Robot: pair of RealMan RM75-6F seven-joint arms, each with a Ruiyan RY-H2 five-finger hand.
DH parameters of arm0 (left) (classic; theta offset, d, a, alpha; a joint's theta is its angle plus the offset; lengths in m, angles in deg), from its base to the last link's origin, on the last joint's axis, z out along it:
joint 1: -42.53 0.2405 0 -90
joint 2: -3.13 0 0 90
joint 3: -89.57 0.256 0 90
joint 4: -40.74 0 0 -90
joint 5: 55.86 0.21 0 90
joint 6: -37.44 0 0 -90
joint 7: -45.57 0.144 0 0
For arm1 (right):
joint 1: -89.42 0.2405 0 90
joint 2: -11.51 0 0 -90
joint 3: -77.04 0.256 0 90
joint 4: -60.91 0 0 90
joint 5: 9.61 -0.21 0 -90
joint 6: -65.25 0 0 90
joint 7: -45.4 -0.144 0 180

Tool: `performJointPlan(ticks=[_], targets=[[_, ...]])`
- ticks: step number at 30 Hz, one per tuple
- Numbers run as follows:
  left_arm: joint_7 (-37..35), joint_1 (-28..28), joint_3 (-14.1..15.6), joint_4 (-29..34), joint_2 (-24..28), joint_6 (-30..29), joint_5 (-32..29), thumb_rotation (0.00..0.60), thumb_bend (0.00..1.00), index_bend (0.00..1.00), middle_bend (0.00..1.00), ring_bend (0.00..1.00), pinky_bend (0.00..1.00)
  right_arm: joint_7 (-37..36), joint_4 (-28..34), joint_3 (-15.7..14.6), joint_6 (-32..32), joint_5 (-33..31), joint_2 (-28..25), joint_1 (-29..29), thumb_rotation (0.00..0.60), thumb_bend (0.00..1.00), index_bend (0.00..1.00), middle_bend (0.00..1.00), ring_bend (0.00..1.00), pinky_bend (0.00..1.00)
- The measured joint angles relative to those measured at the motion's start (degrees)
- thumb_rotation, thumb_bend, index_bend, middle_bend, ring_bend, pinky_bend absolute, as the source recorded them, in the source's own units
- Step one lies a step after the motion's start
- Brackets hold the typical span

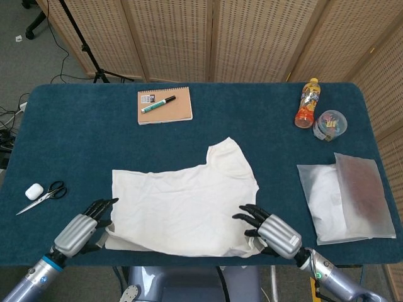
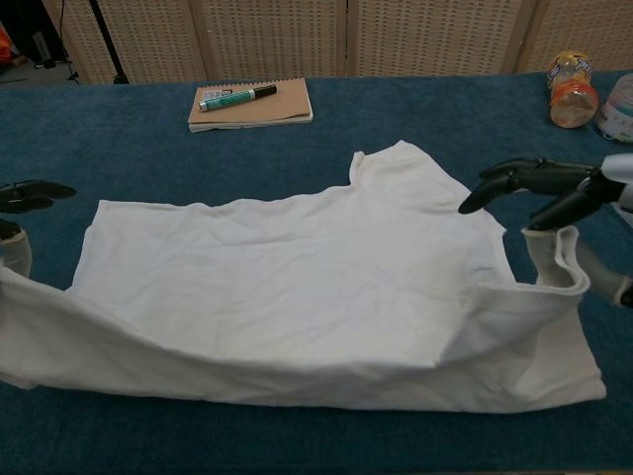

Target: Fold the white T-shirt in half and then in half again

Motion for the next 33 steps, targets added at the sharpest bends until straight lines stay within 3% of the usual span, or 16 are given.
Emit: performJointPlan(ticks=[10,19,33], targets=[[6.6,-6.3,-10.6,4.9,-0.3,11.5,-18.1,0.600,0.61,0.73,0.00,0.00,0.00,3.6,0.2,10.6,11.7,-14.8,1.6,5.4,0.600,0.65,0.66,0.18,0.00,0.08],[8.0,-11.3,-17.1,1.3,-2.0,18.5,-30.1,0.600,0.61,0.73,0.00,0.00,0.00,6.4,-4.8,18.8,20.6,-27.1,4.9,10.3,0.600,0.65,0.66,0.18,0.00,0.08],[5.9,-15.6,-20.6,-10.7,-8.0,26.2,-38.8,0.600,0.61,0.73,0.00,0.00,0.00,5.4,-17.0,22.5,27.4,-34.8,9.8,13.4,0.600,0.65,0.66,0.18,0.00,0.08]])
